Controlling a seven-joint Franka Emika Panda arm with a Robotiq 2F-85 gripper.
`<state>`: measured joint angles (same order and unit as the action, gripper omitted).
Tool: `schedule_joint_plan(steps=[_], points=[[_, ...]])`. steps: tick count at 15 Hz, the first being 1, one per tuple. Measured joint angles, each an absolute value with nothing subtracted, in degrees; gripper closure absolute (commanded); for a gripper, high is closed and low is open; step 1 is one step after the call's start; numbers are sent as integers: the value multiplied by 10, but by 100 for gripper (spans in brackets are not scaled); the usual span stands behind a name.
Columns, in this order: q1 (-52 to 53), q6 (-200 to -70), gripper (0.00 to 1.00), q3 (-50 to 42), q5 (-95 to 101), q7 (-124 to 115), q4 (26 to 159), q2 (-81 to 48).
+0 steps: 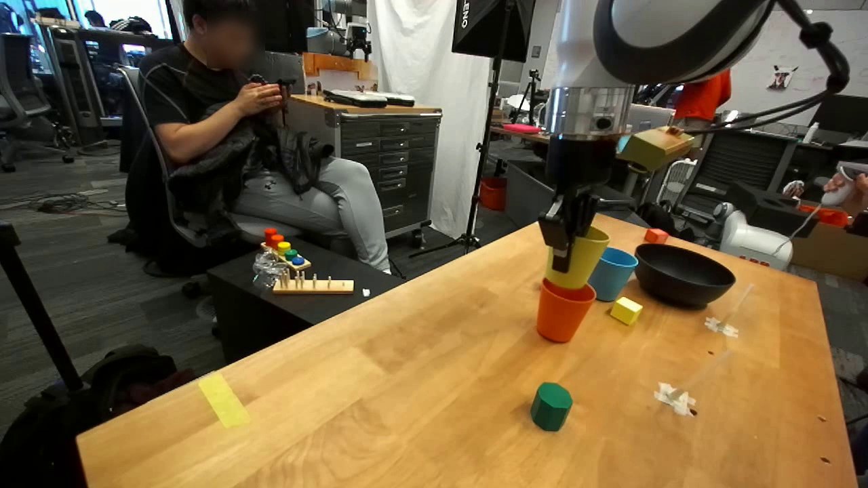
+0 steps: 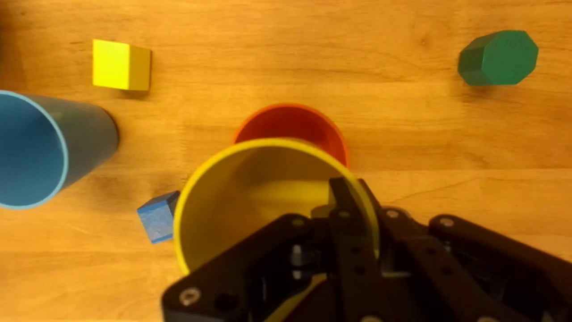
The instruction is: Stack the cups
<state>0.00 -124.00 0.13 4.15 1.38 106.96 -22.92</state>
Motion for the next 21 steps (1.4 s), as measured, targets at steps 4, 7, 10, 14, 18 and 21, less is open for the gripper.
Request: schedule_joint_plan(steps=[4, 7, 10, 14, 18, 21], points=[[2, -1229, 99, 3, 40, 13, 1037, -267], [5, -1226, 92, 3, 40, 13, 1028, -279], [9, -1226, 64, 4, 40, 13, 1028, -282], [17, -1226, 33, 6, 42, 13, 1030, -279], [23, -1226, 4, 8, 42, 14, 1039, -266], [24, -1227, 0, 10, 42, 15, 1052, -249]])
